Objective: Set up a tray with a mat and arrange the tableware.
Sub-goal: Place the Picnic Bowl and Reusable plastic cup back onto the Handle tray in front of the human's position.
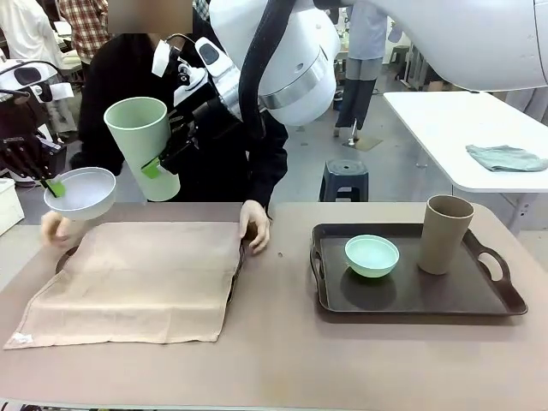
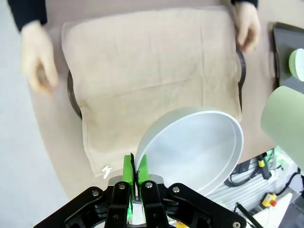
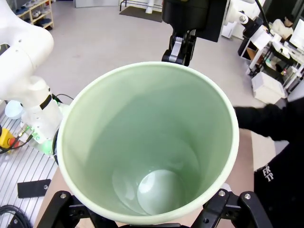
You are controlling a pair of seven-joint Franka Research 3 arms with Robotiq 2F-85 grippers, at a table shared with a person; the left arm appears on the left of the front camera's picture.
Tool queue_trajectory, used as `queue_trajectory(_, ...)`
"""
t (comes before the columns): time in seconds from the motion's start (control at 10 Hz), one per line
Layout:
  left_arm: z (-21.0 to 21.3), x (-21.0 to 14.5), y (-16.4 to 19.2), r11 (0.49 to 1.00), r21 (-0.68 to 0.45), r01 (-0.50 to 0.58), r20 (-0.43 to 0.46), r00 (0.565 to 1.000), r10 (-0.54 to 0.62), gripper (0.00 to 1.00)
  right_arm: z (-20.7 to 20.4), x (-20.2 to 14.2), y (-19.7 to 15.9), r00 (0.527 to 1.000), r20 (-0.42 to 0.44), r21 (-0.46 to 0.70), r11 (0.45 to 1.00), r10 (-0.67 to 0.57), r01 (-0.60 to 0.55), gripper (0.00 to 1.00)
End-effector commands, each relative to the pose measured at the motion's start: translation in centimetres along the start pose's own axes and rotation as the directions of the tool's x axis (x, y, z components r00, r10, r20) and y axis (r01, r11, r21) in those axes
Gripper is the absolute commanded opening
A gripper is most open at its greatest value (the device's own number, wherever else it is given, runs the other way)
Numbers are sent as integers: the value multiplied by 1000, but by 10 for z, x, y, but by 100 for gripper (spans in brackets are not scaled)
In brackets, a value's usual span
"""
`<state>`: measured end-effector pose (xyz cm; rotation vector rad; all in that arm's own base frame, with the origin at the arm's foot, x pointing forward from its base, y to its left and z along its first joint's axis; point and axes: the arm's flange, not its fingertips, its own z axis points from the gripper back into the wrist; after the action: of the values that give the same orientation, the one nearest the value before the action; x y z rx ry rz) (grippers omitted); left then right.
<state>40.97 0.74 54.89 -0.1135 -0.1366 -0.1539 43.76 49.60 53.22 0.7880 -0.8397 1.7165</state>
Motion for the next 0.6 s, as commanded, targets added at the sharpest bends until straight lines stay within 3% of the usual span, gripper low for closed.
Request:
queue_trajectory(0.0,3,0,2,1000,0,19,1,1000,-19,0,0,1,0,1000,1,3,1000,17,-17,28)
queue_trajectory(0.5,3,0,2,1000,0,19,1,1000,-19,0,0,1,0,1000,1,3,1000,17,-17,28)
